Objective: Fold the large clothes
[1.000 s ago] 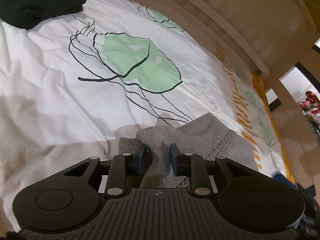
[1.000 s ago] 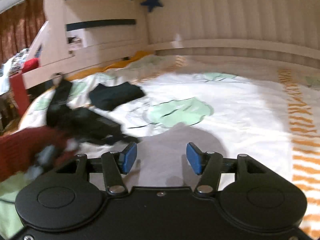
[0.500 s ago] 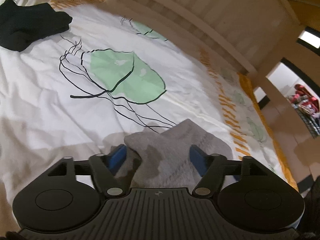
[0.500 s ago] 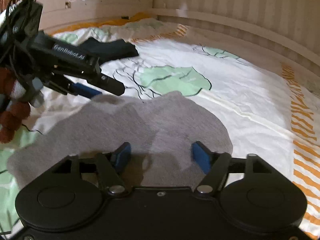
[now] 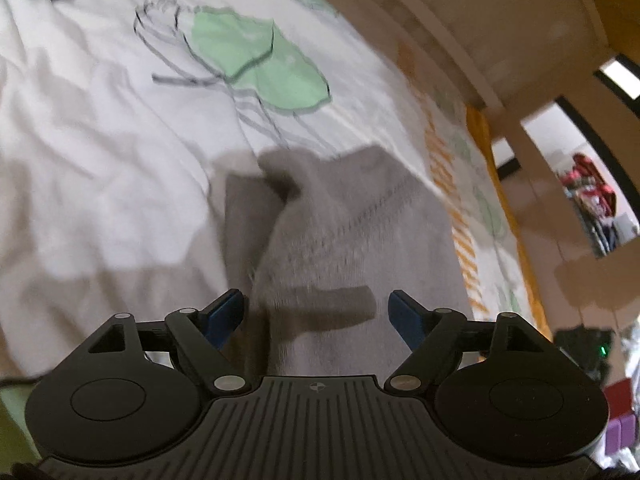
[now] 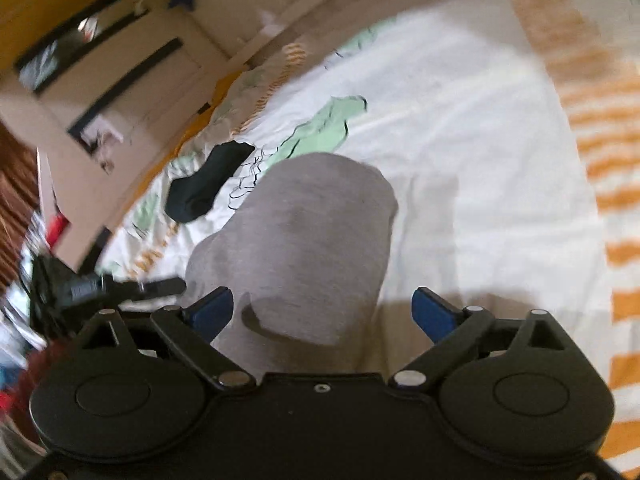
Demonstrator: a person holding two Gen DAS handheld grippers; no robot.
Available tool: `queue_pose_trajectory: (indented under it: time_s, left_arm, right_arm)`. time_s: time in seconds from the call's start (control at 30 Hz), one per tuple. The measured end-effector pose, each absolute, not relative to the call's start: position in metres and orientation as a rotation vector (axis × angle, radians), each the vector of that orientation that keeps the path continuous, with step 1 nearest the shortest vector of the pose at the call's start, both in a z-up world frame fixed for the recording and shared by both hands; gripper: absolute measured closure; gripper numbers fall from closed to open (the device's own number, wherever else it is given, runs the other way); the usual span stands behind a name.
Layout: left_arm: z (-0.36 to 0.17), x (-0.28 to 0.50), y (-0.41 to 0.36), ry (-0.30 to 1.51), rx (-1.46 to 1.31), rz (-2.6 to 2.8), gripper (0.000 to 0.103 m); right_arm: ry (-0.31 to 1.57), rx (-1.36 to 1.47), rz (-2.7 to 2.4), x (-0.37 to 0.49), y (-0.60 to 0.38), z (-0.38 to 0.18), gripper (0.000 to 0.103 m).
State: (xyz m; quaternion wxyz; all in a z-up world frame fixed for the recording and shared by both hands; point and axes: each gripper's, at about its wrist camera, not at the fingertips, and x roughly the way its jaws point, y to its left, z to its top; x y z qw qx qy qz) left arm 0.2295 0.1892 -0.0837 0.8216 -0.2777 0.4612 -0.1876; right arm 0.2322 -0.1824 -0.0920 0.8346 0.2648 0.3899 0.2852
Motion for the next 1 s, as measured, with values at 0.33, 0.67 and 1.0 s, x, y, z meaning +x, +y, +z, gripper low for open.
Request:
queue_pose_trajectory:
  time_s: [0.33,0.67,1.0]
  left_arm:
    - [-0.113,0.250,0.180,1.088,-0.594,-0.435,0.013]
    - [-0.109,0.268,0.143,1.018,-0.592,-0.563,0.013]
    - [-0.095,0.348,0.011,0.943,-0.584,-0.705,0.014]
  right_arm:
    - [0.904,0.720,0.730,0.277,-0.171,-0.128,0.004]
    - [0.869,0.603,0.765,0.289,-0.166,-0.108,0.036]
    - [0.791,0.401,0.596,0.327,-0.266,-0.060,0.037]
